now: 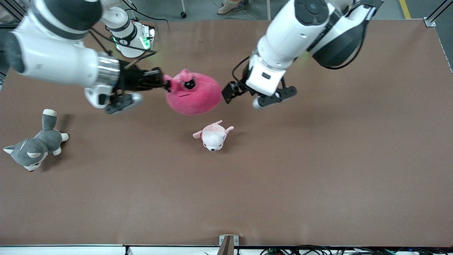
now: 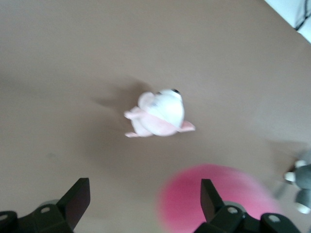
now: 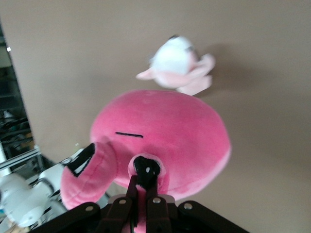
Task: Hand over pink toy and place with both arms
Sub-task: 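Lower the pink toy near the grey cat while the left gripper withdraws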
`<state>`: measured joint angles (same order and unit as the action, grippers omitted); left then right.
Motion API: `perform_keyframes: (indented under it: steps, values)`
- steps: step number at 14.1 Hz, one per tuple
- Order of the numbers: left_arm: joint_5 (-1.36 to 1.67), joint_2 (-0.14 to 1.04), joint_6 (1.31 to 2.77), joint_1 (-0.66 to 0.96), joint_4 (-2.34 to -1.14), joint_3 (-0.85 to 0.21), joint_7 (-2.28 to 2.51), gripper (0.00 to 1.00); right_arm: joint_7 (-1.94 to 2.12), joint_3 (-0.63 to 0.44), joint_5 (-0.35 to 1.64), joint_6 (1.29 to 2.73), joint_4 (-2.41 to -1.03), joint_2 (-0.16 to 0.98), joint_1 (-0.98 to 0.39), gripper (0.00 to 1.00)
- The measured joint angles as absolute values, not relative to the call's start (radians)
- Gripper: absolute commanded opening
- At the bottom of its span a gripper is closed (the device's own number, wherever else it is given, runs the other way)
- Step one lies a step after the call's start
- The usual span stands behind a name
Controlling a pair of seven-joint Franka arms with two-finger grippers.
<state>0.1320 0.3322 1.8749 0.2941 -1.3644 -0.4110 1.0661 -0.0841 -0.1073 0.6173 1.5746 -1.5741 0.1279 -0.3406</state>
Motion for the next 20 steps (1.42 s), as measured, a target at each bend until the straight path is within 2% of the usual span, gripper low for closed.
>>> perform_keyframes:
  steps: [4, 7, 14, 20]
  values:
    - [0.127, 0.326, 1.769, 0.157, -1.365, -0.406, 0.866, 1.00, 0.145, -0.120, 0.588, 1.556, -1.571, 0.152, -0.100, 0.02]
    - [0.024, 0.333, 1.750, 0.105, -1.374, -0.401, 0.834, 1.00, 0.254, -0.122, 0.586, 1.563, -1.565, 0.223, -0.001, 0.02]
    - [-0.216, 0.334, 1.750, 0.009, -1.373, -0.393, 0.648, 1.00, 0.535, -0.121, 0.586, 1.582, -1.499, 0.437, 0.102, 0.02]
    - [-0.216, 0.249, 1.628, -0.119, -1.364, -0.396, 0.442, 1.00, 0.577, -0.114, 0.608, 1.563, -1.491, 0.511, 0.127, 0.02]
